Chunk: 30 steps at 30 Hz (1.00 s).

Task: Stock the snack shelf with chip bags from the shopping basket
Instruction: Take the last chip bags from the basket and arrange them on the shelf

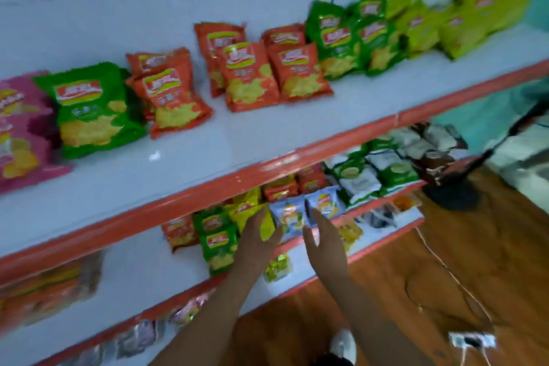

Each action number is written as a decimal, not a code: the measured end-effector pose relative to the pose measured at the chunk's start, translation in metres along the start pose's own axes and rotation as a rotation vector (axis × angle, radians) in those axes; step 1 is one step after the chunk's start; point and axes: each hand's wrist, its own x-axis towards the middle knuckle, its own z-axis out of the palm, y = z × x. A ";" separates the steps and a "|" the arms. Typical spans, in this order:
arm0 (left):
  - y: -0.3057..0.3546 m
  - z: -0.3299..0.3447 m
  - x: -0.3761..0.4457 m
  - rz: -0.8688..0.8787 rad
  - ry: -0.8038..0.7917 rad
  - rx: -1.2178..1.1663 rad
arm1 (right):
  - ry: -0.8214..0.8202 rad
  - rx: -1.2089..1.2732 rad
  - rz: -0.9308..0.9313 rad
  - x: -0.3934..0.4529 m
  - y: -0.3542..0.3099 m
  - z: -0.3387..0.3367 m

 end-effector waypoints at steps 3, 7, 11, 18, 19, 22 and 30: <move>0.060 0.093 0.010 0.127 -0.185 0.029 | 0.204 0.057 0.155 -0.009 0.067 -0.084; 0.120 0.221 0.000 0.242 -0.445 0.125 | 0.442 0.149 0.319 -0.034 0.143 -0.185; 0.182 0.351 -0.037 0.388 -0.727 0.239 | 0.601 0.137 0.497 -0.074 0.222 -0.278; 0.246 0.541 -0.132 0.567 -1.166 0.364 | 1.024 0.255 0.825 -0.189 0.328 -0.385; 0.252 0.566 -0.150 0.581 -1.230 0.378 | 1.087 0.264 0.887 -0.208 0.342 -0.398; 0.269 0.639 -0.208 0.643 -1.400 0.412 | 1.281 0.295 1.042 -0.263 0.378 -0.435; 0.312 0.846 -0.370 0.922 -1.801 0.547 | 1.734 0.398 1.295 -0.382 0.478 -0.539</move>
